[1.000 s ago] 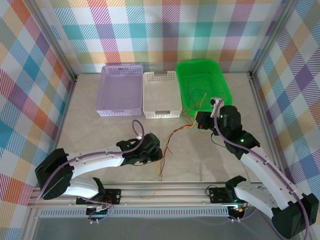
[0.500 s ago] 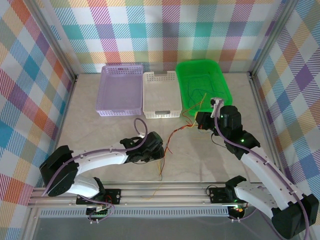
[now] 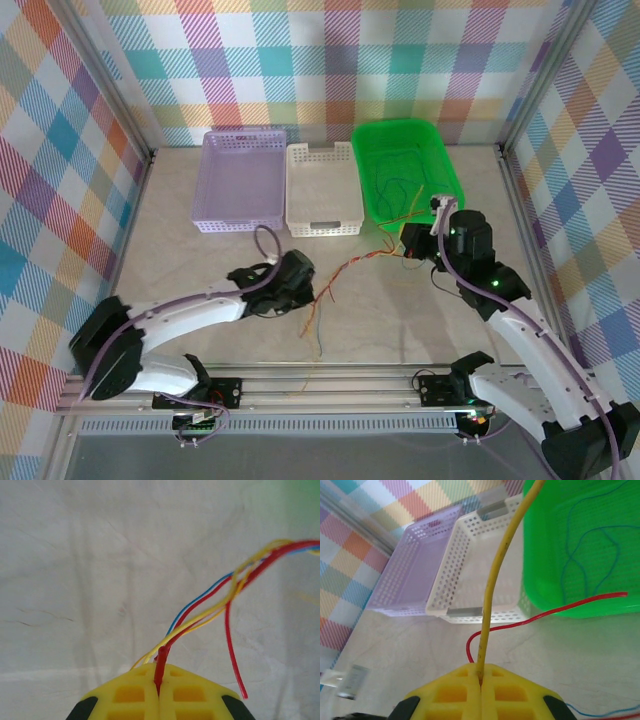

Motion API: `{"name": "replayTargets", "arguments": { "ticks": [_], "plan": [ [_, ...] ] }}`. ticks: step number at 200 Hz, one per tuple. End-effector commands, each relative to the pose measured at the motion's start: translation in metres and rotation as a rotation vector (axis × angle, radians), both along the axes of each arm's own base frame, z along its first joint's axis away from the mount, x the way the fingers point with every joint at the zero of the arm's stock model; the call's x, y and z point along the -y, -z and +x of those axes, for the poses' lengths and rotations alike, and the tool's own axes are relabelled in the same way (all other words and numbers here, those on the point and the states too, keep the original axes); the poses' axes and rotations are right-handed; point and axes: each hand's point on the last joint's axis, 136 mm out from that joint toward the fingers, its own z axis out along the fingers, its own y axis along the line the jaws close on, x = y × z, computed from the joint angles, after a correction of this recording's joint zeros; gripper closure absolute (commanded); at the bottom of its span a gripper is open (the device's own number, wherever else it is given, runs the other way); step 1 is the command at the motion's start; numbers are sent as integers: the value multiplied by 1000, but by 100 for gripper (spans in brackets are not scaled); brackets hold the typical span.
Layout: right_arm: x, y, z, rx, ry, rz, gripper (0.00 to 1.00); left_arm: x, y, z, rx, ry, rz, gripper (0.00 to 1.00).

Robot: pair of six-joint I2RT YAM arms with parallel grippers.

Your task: Untangle the cables

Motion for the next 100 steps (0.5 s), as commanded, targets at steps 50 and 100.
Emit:
{"name": "replayTargets", "arguments": {
  "ticks": [50, 100],
  "plan": [
    [68, -4, 10, -75, 230, 75, 100, -132, -49, 7, -25, -148, 43, 100],
    [101, 4, 3, -98, 376, 94, 100, -172, -80, 16, -2, -234, -6, 100]
  ]
}}
